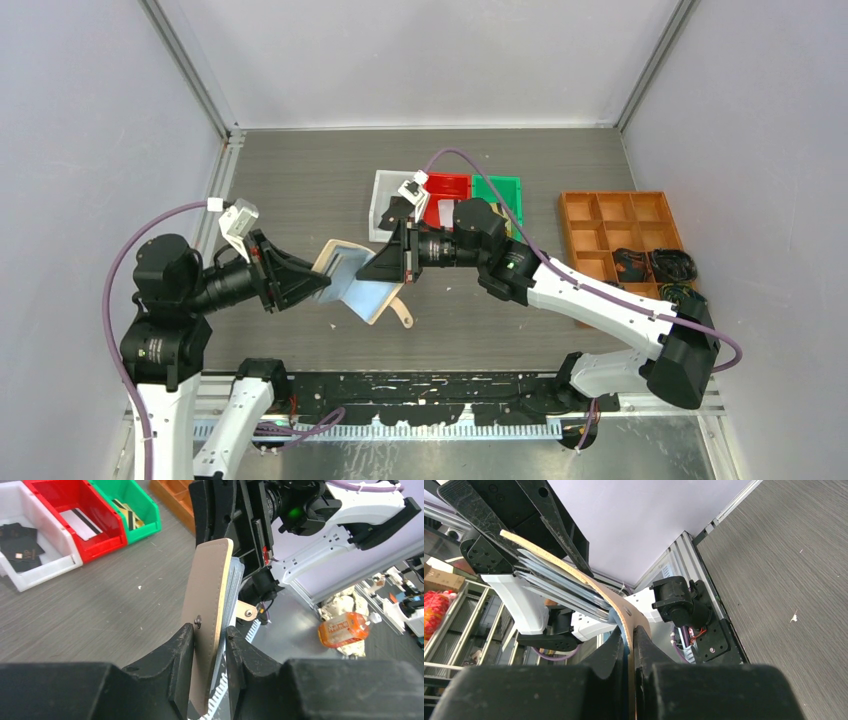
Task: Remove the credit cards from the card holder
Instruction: Remove the credit card from the card holder.
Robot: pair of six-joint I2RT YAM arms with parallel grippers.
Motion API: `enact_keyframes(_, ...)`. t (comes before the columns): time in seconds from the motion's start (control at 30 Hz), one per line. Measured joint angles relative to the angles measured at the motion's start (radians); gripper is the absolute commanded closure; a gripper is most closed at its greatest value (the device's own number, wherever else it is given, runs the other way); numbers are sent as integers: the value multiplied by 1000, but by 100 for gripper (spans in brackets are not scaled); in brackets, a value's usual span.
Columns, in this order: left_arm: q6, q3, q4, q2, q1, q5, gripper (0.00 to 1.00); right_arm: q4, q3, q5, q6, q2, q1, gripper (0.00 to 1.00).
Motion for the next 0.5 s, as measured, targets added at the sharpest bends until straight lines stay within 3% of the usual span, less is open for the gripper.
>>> enact_keyframes(0.23, -4, 0, 8, -19, 0, -22, 78, -2, 0, -14, 1, 0, -3, 99)
enact_keyframes(0.5, -56, -3, 31, -8, 0, 80, 69, -2, 0, -34, 4, 0, -3, 99)
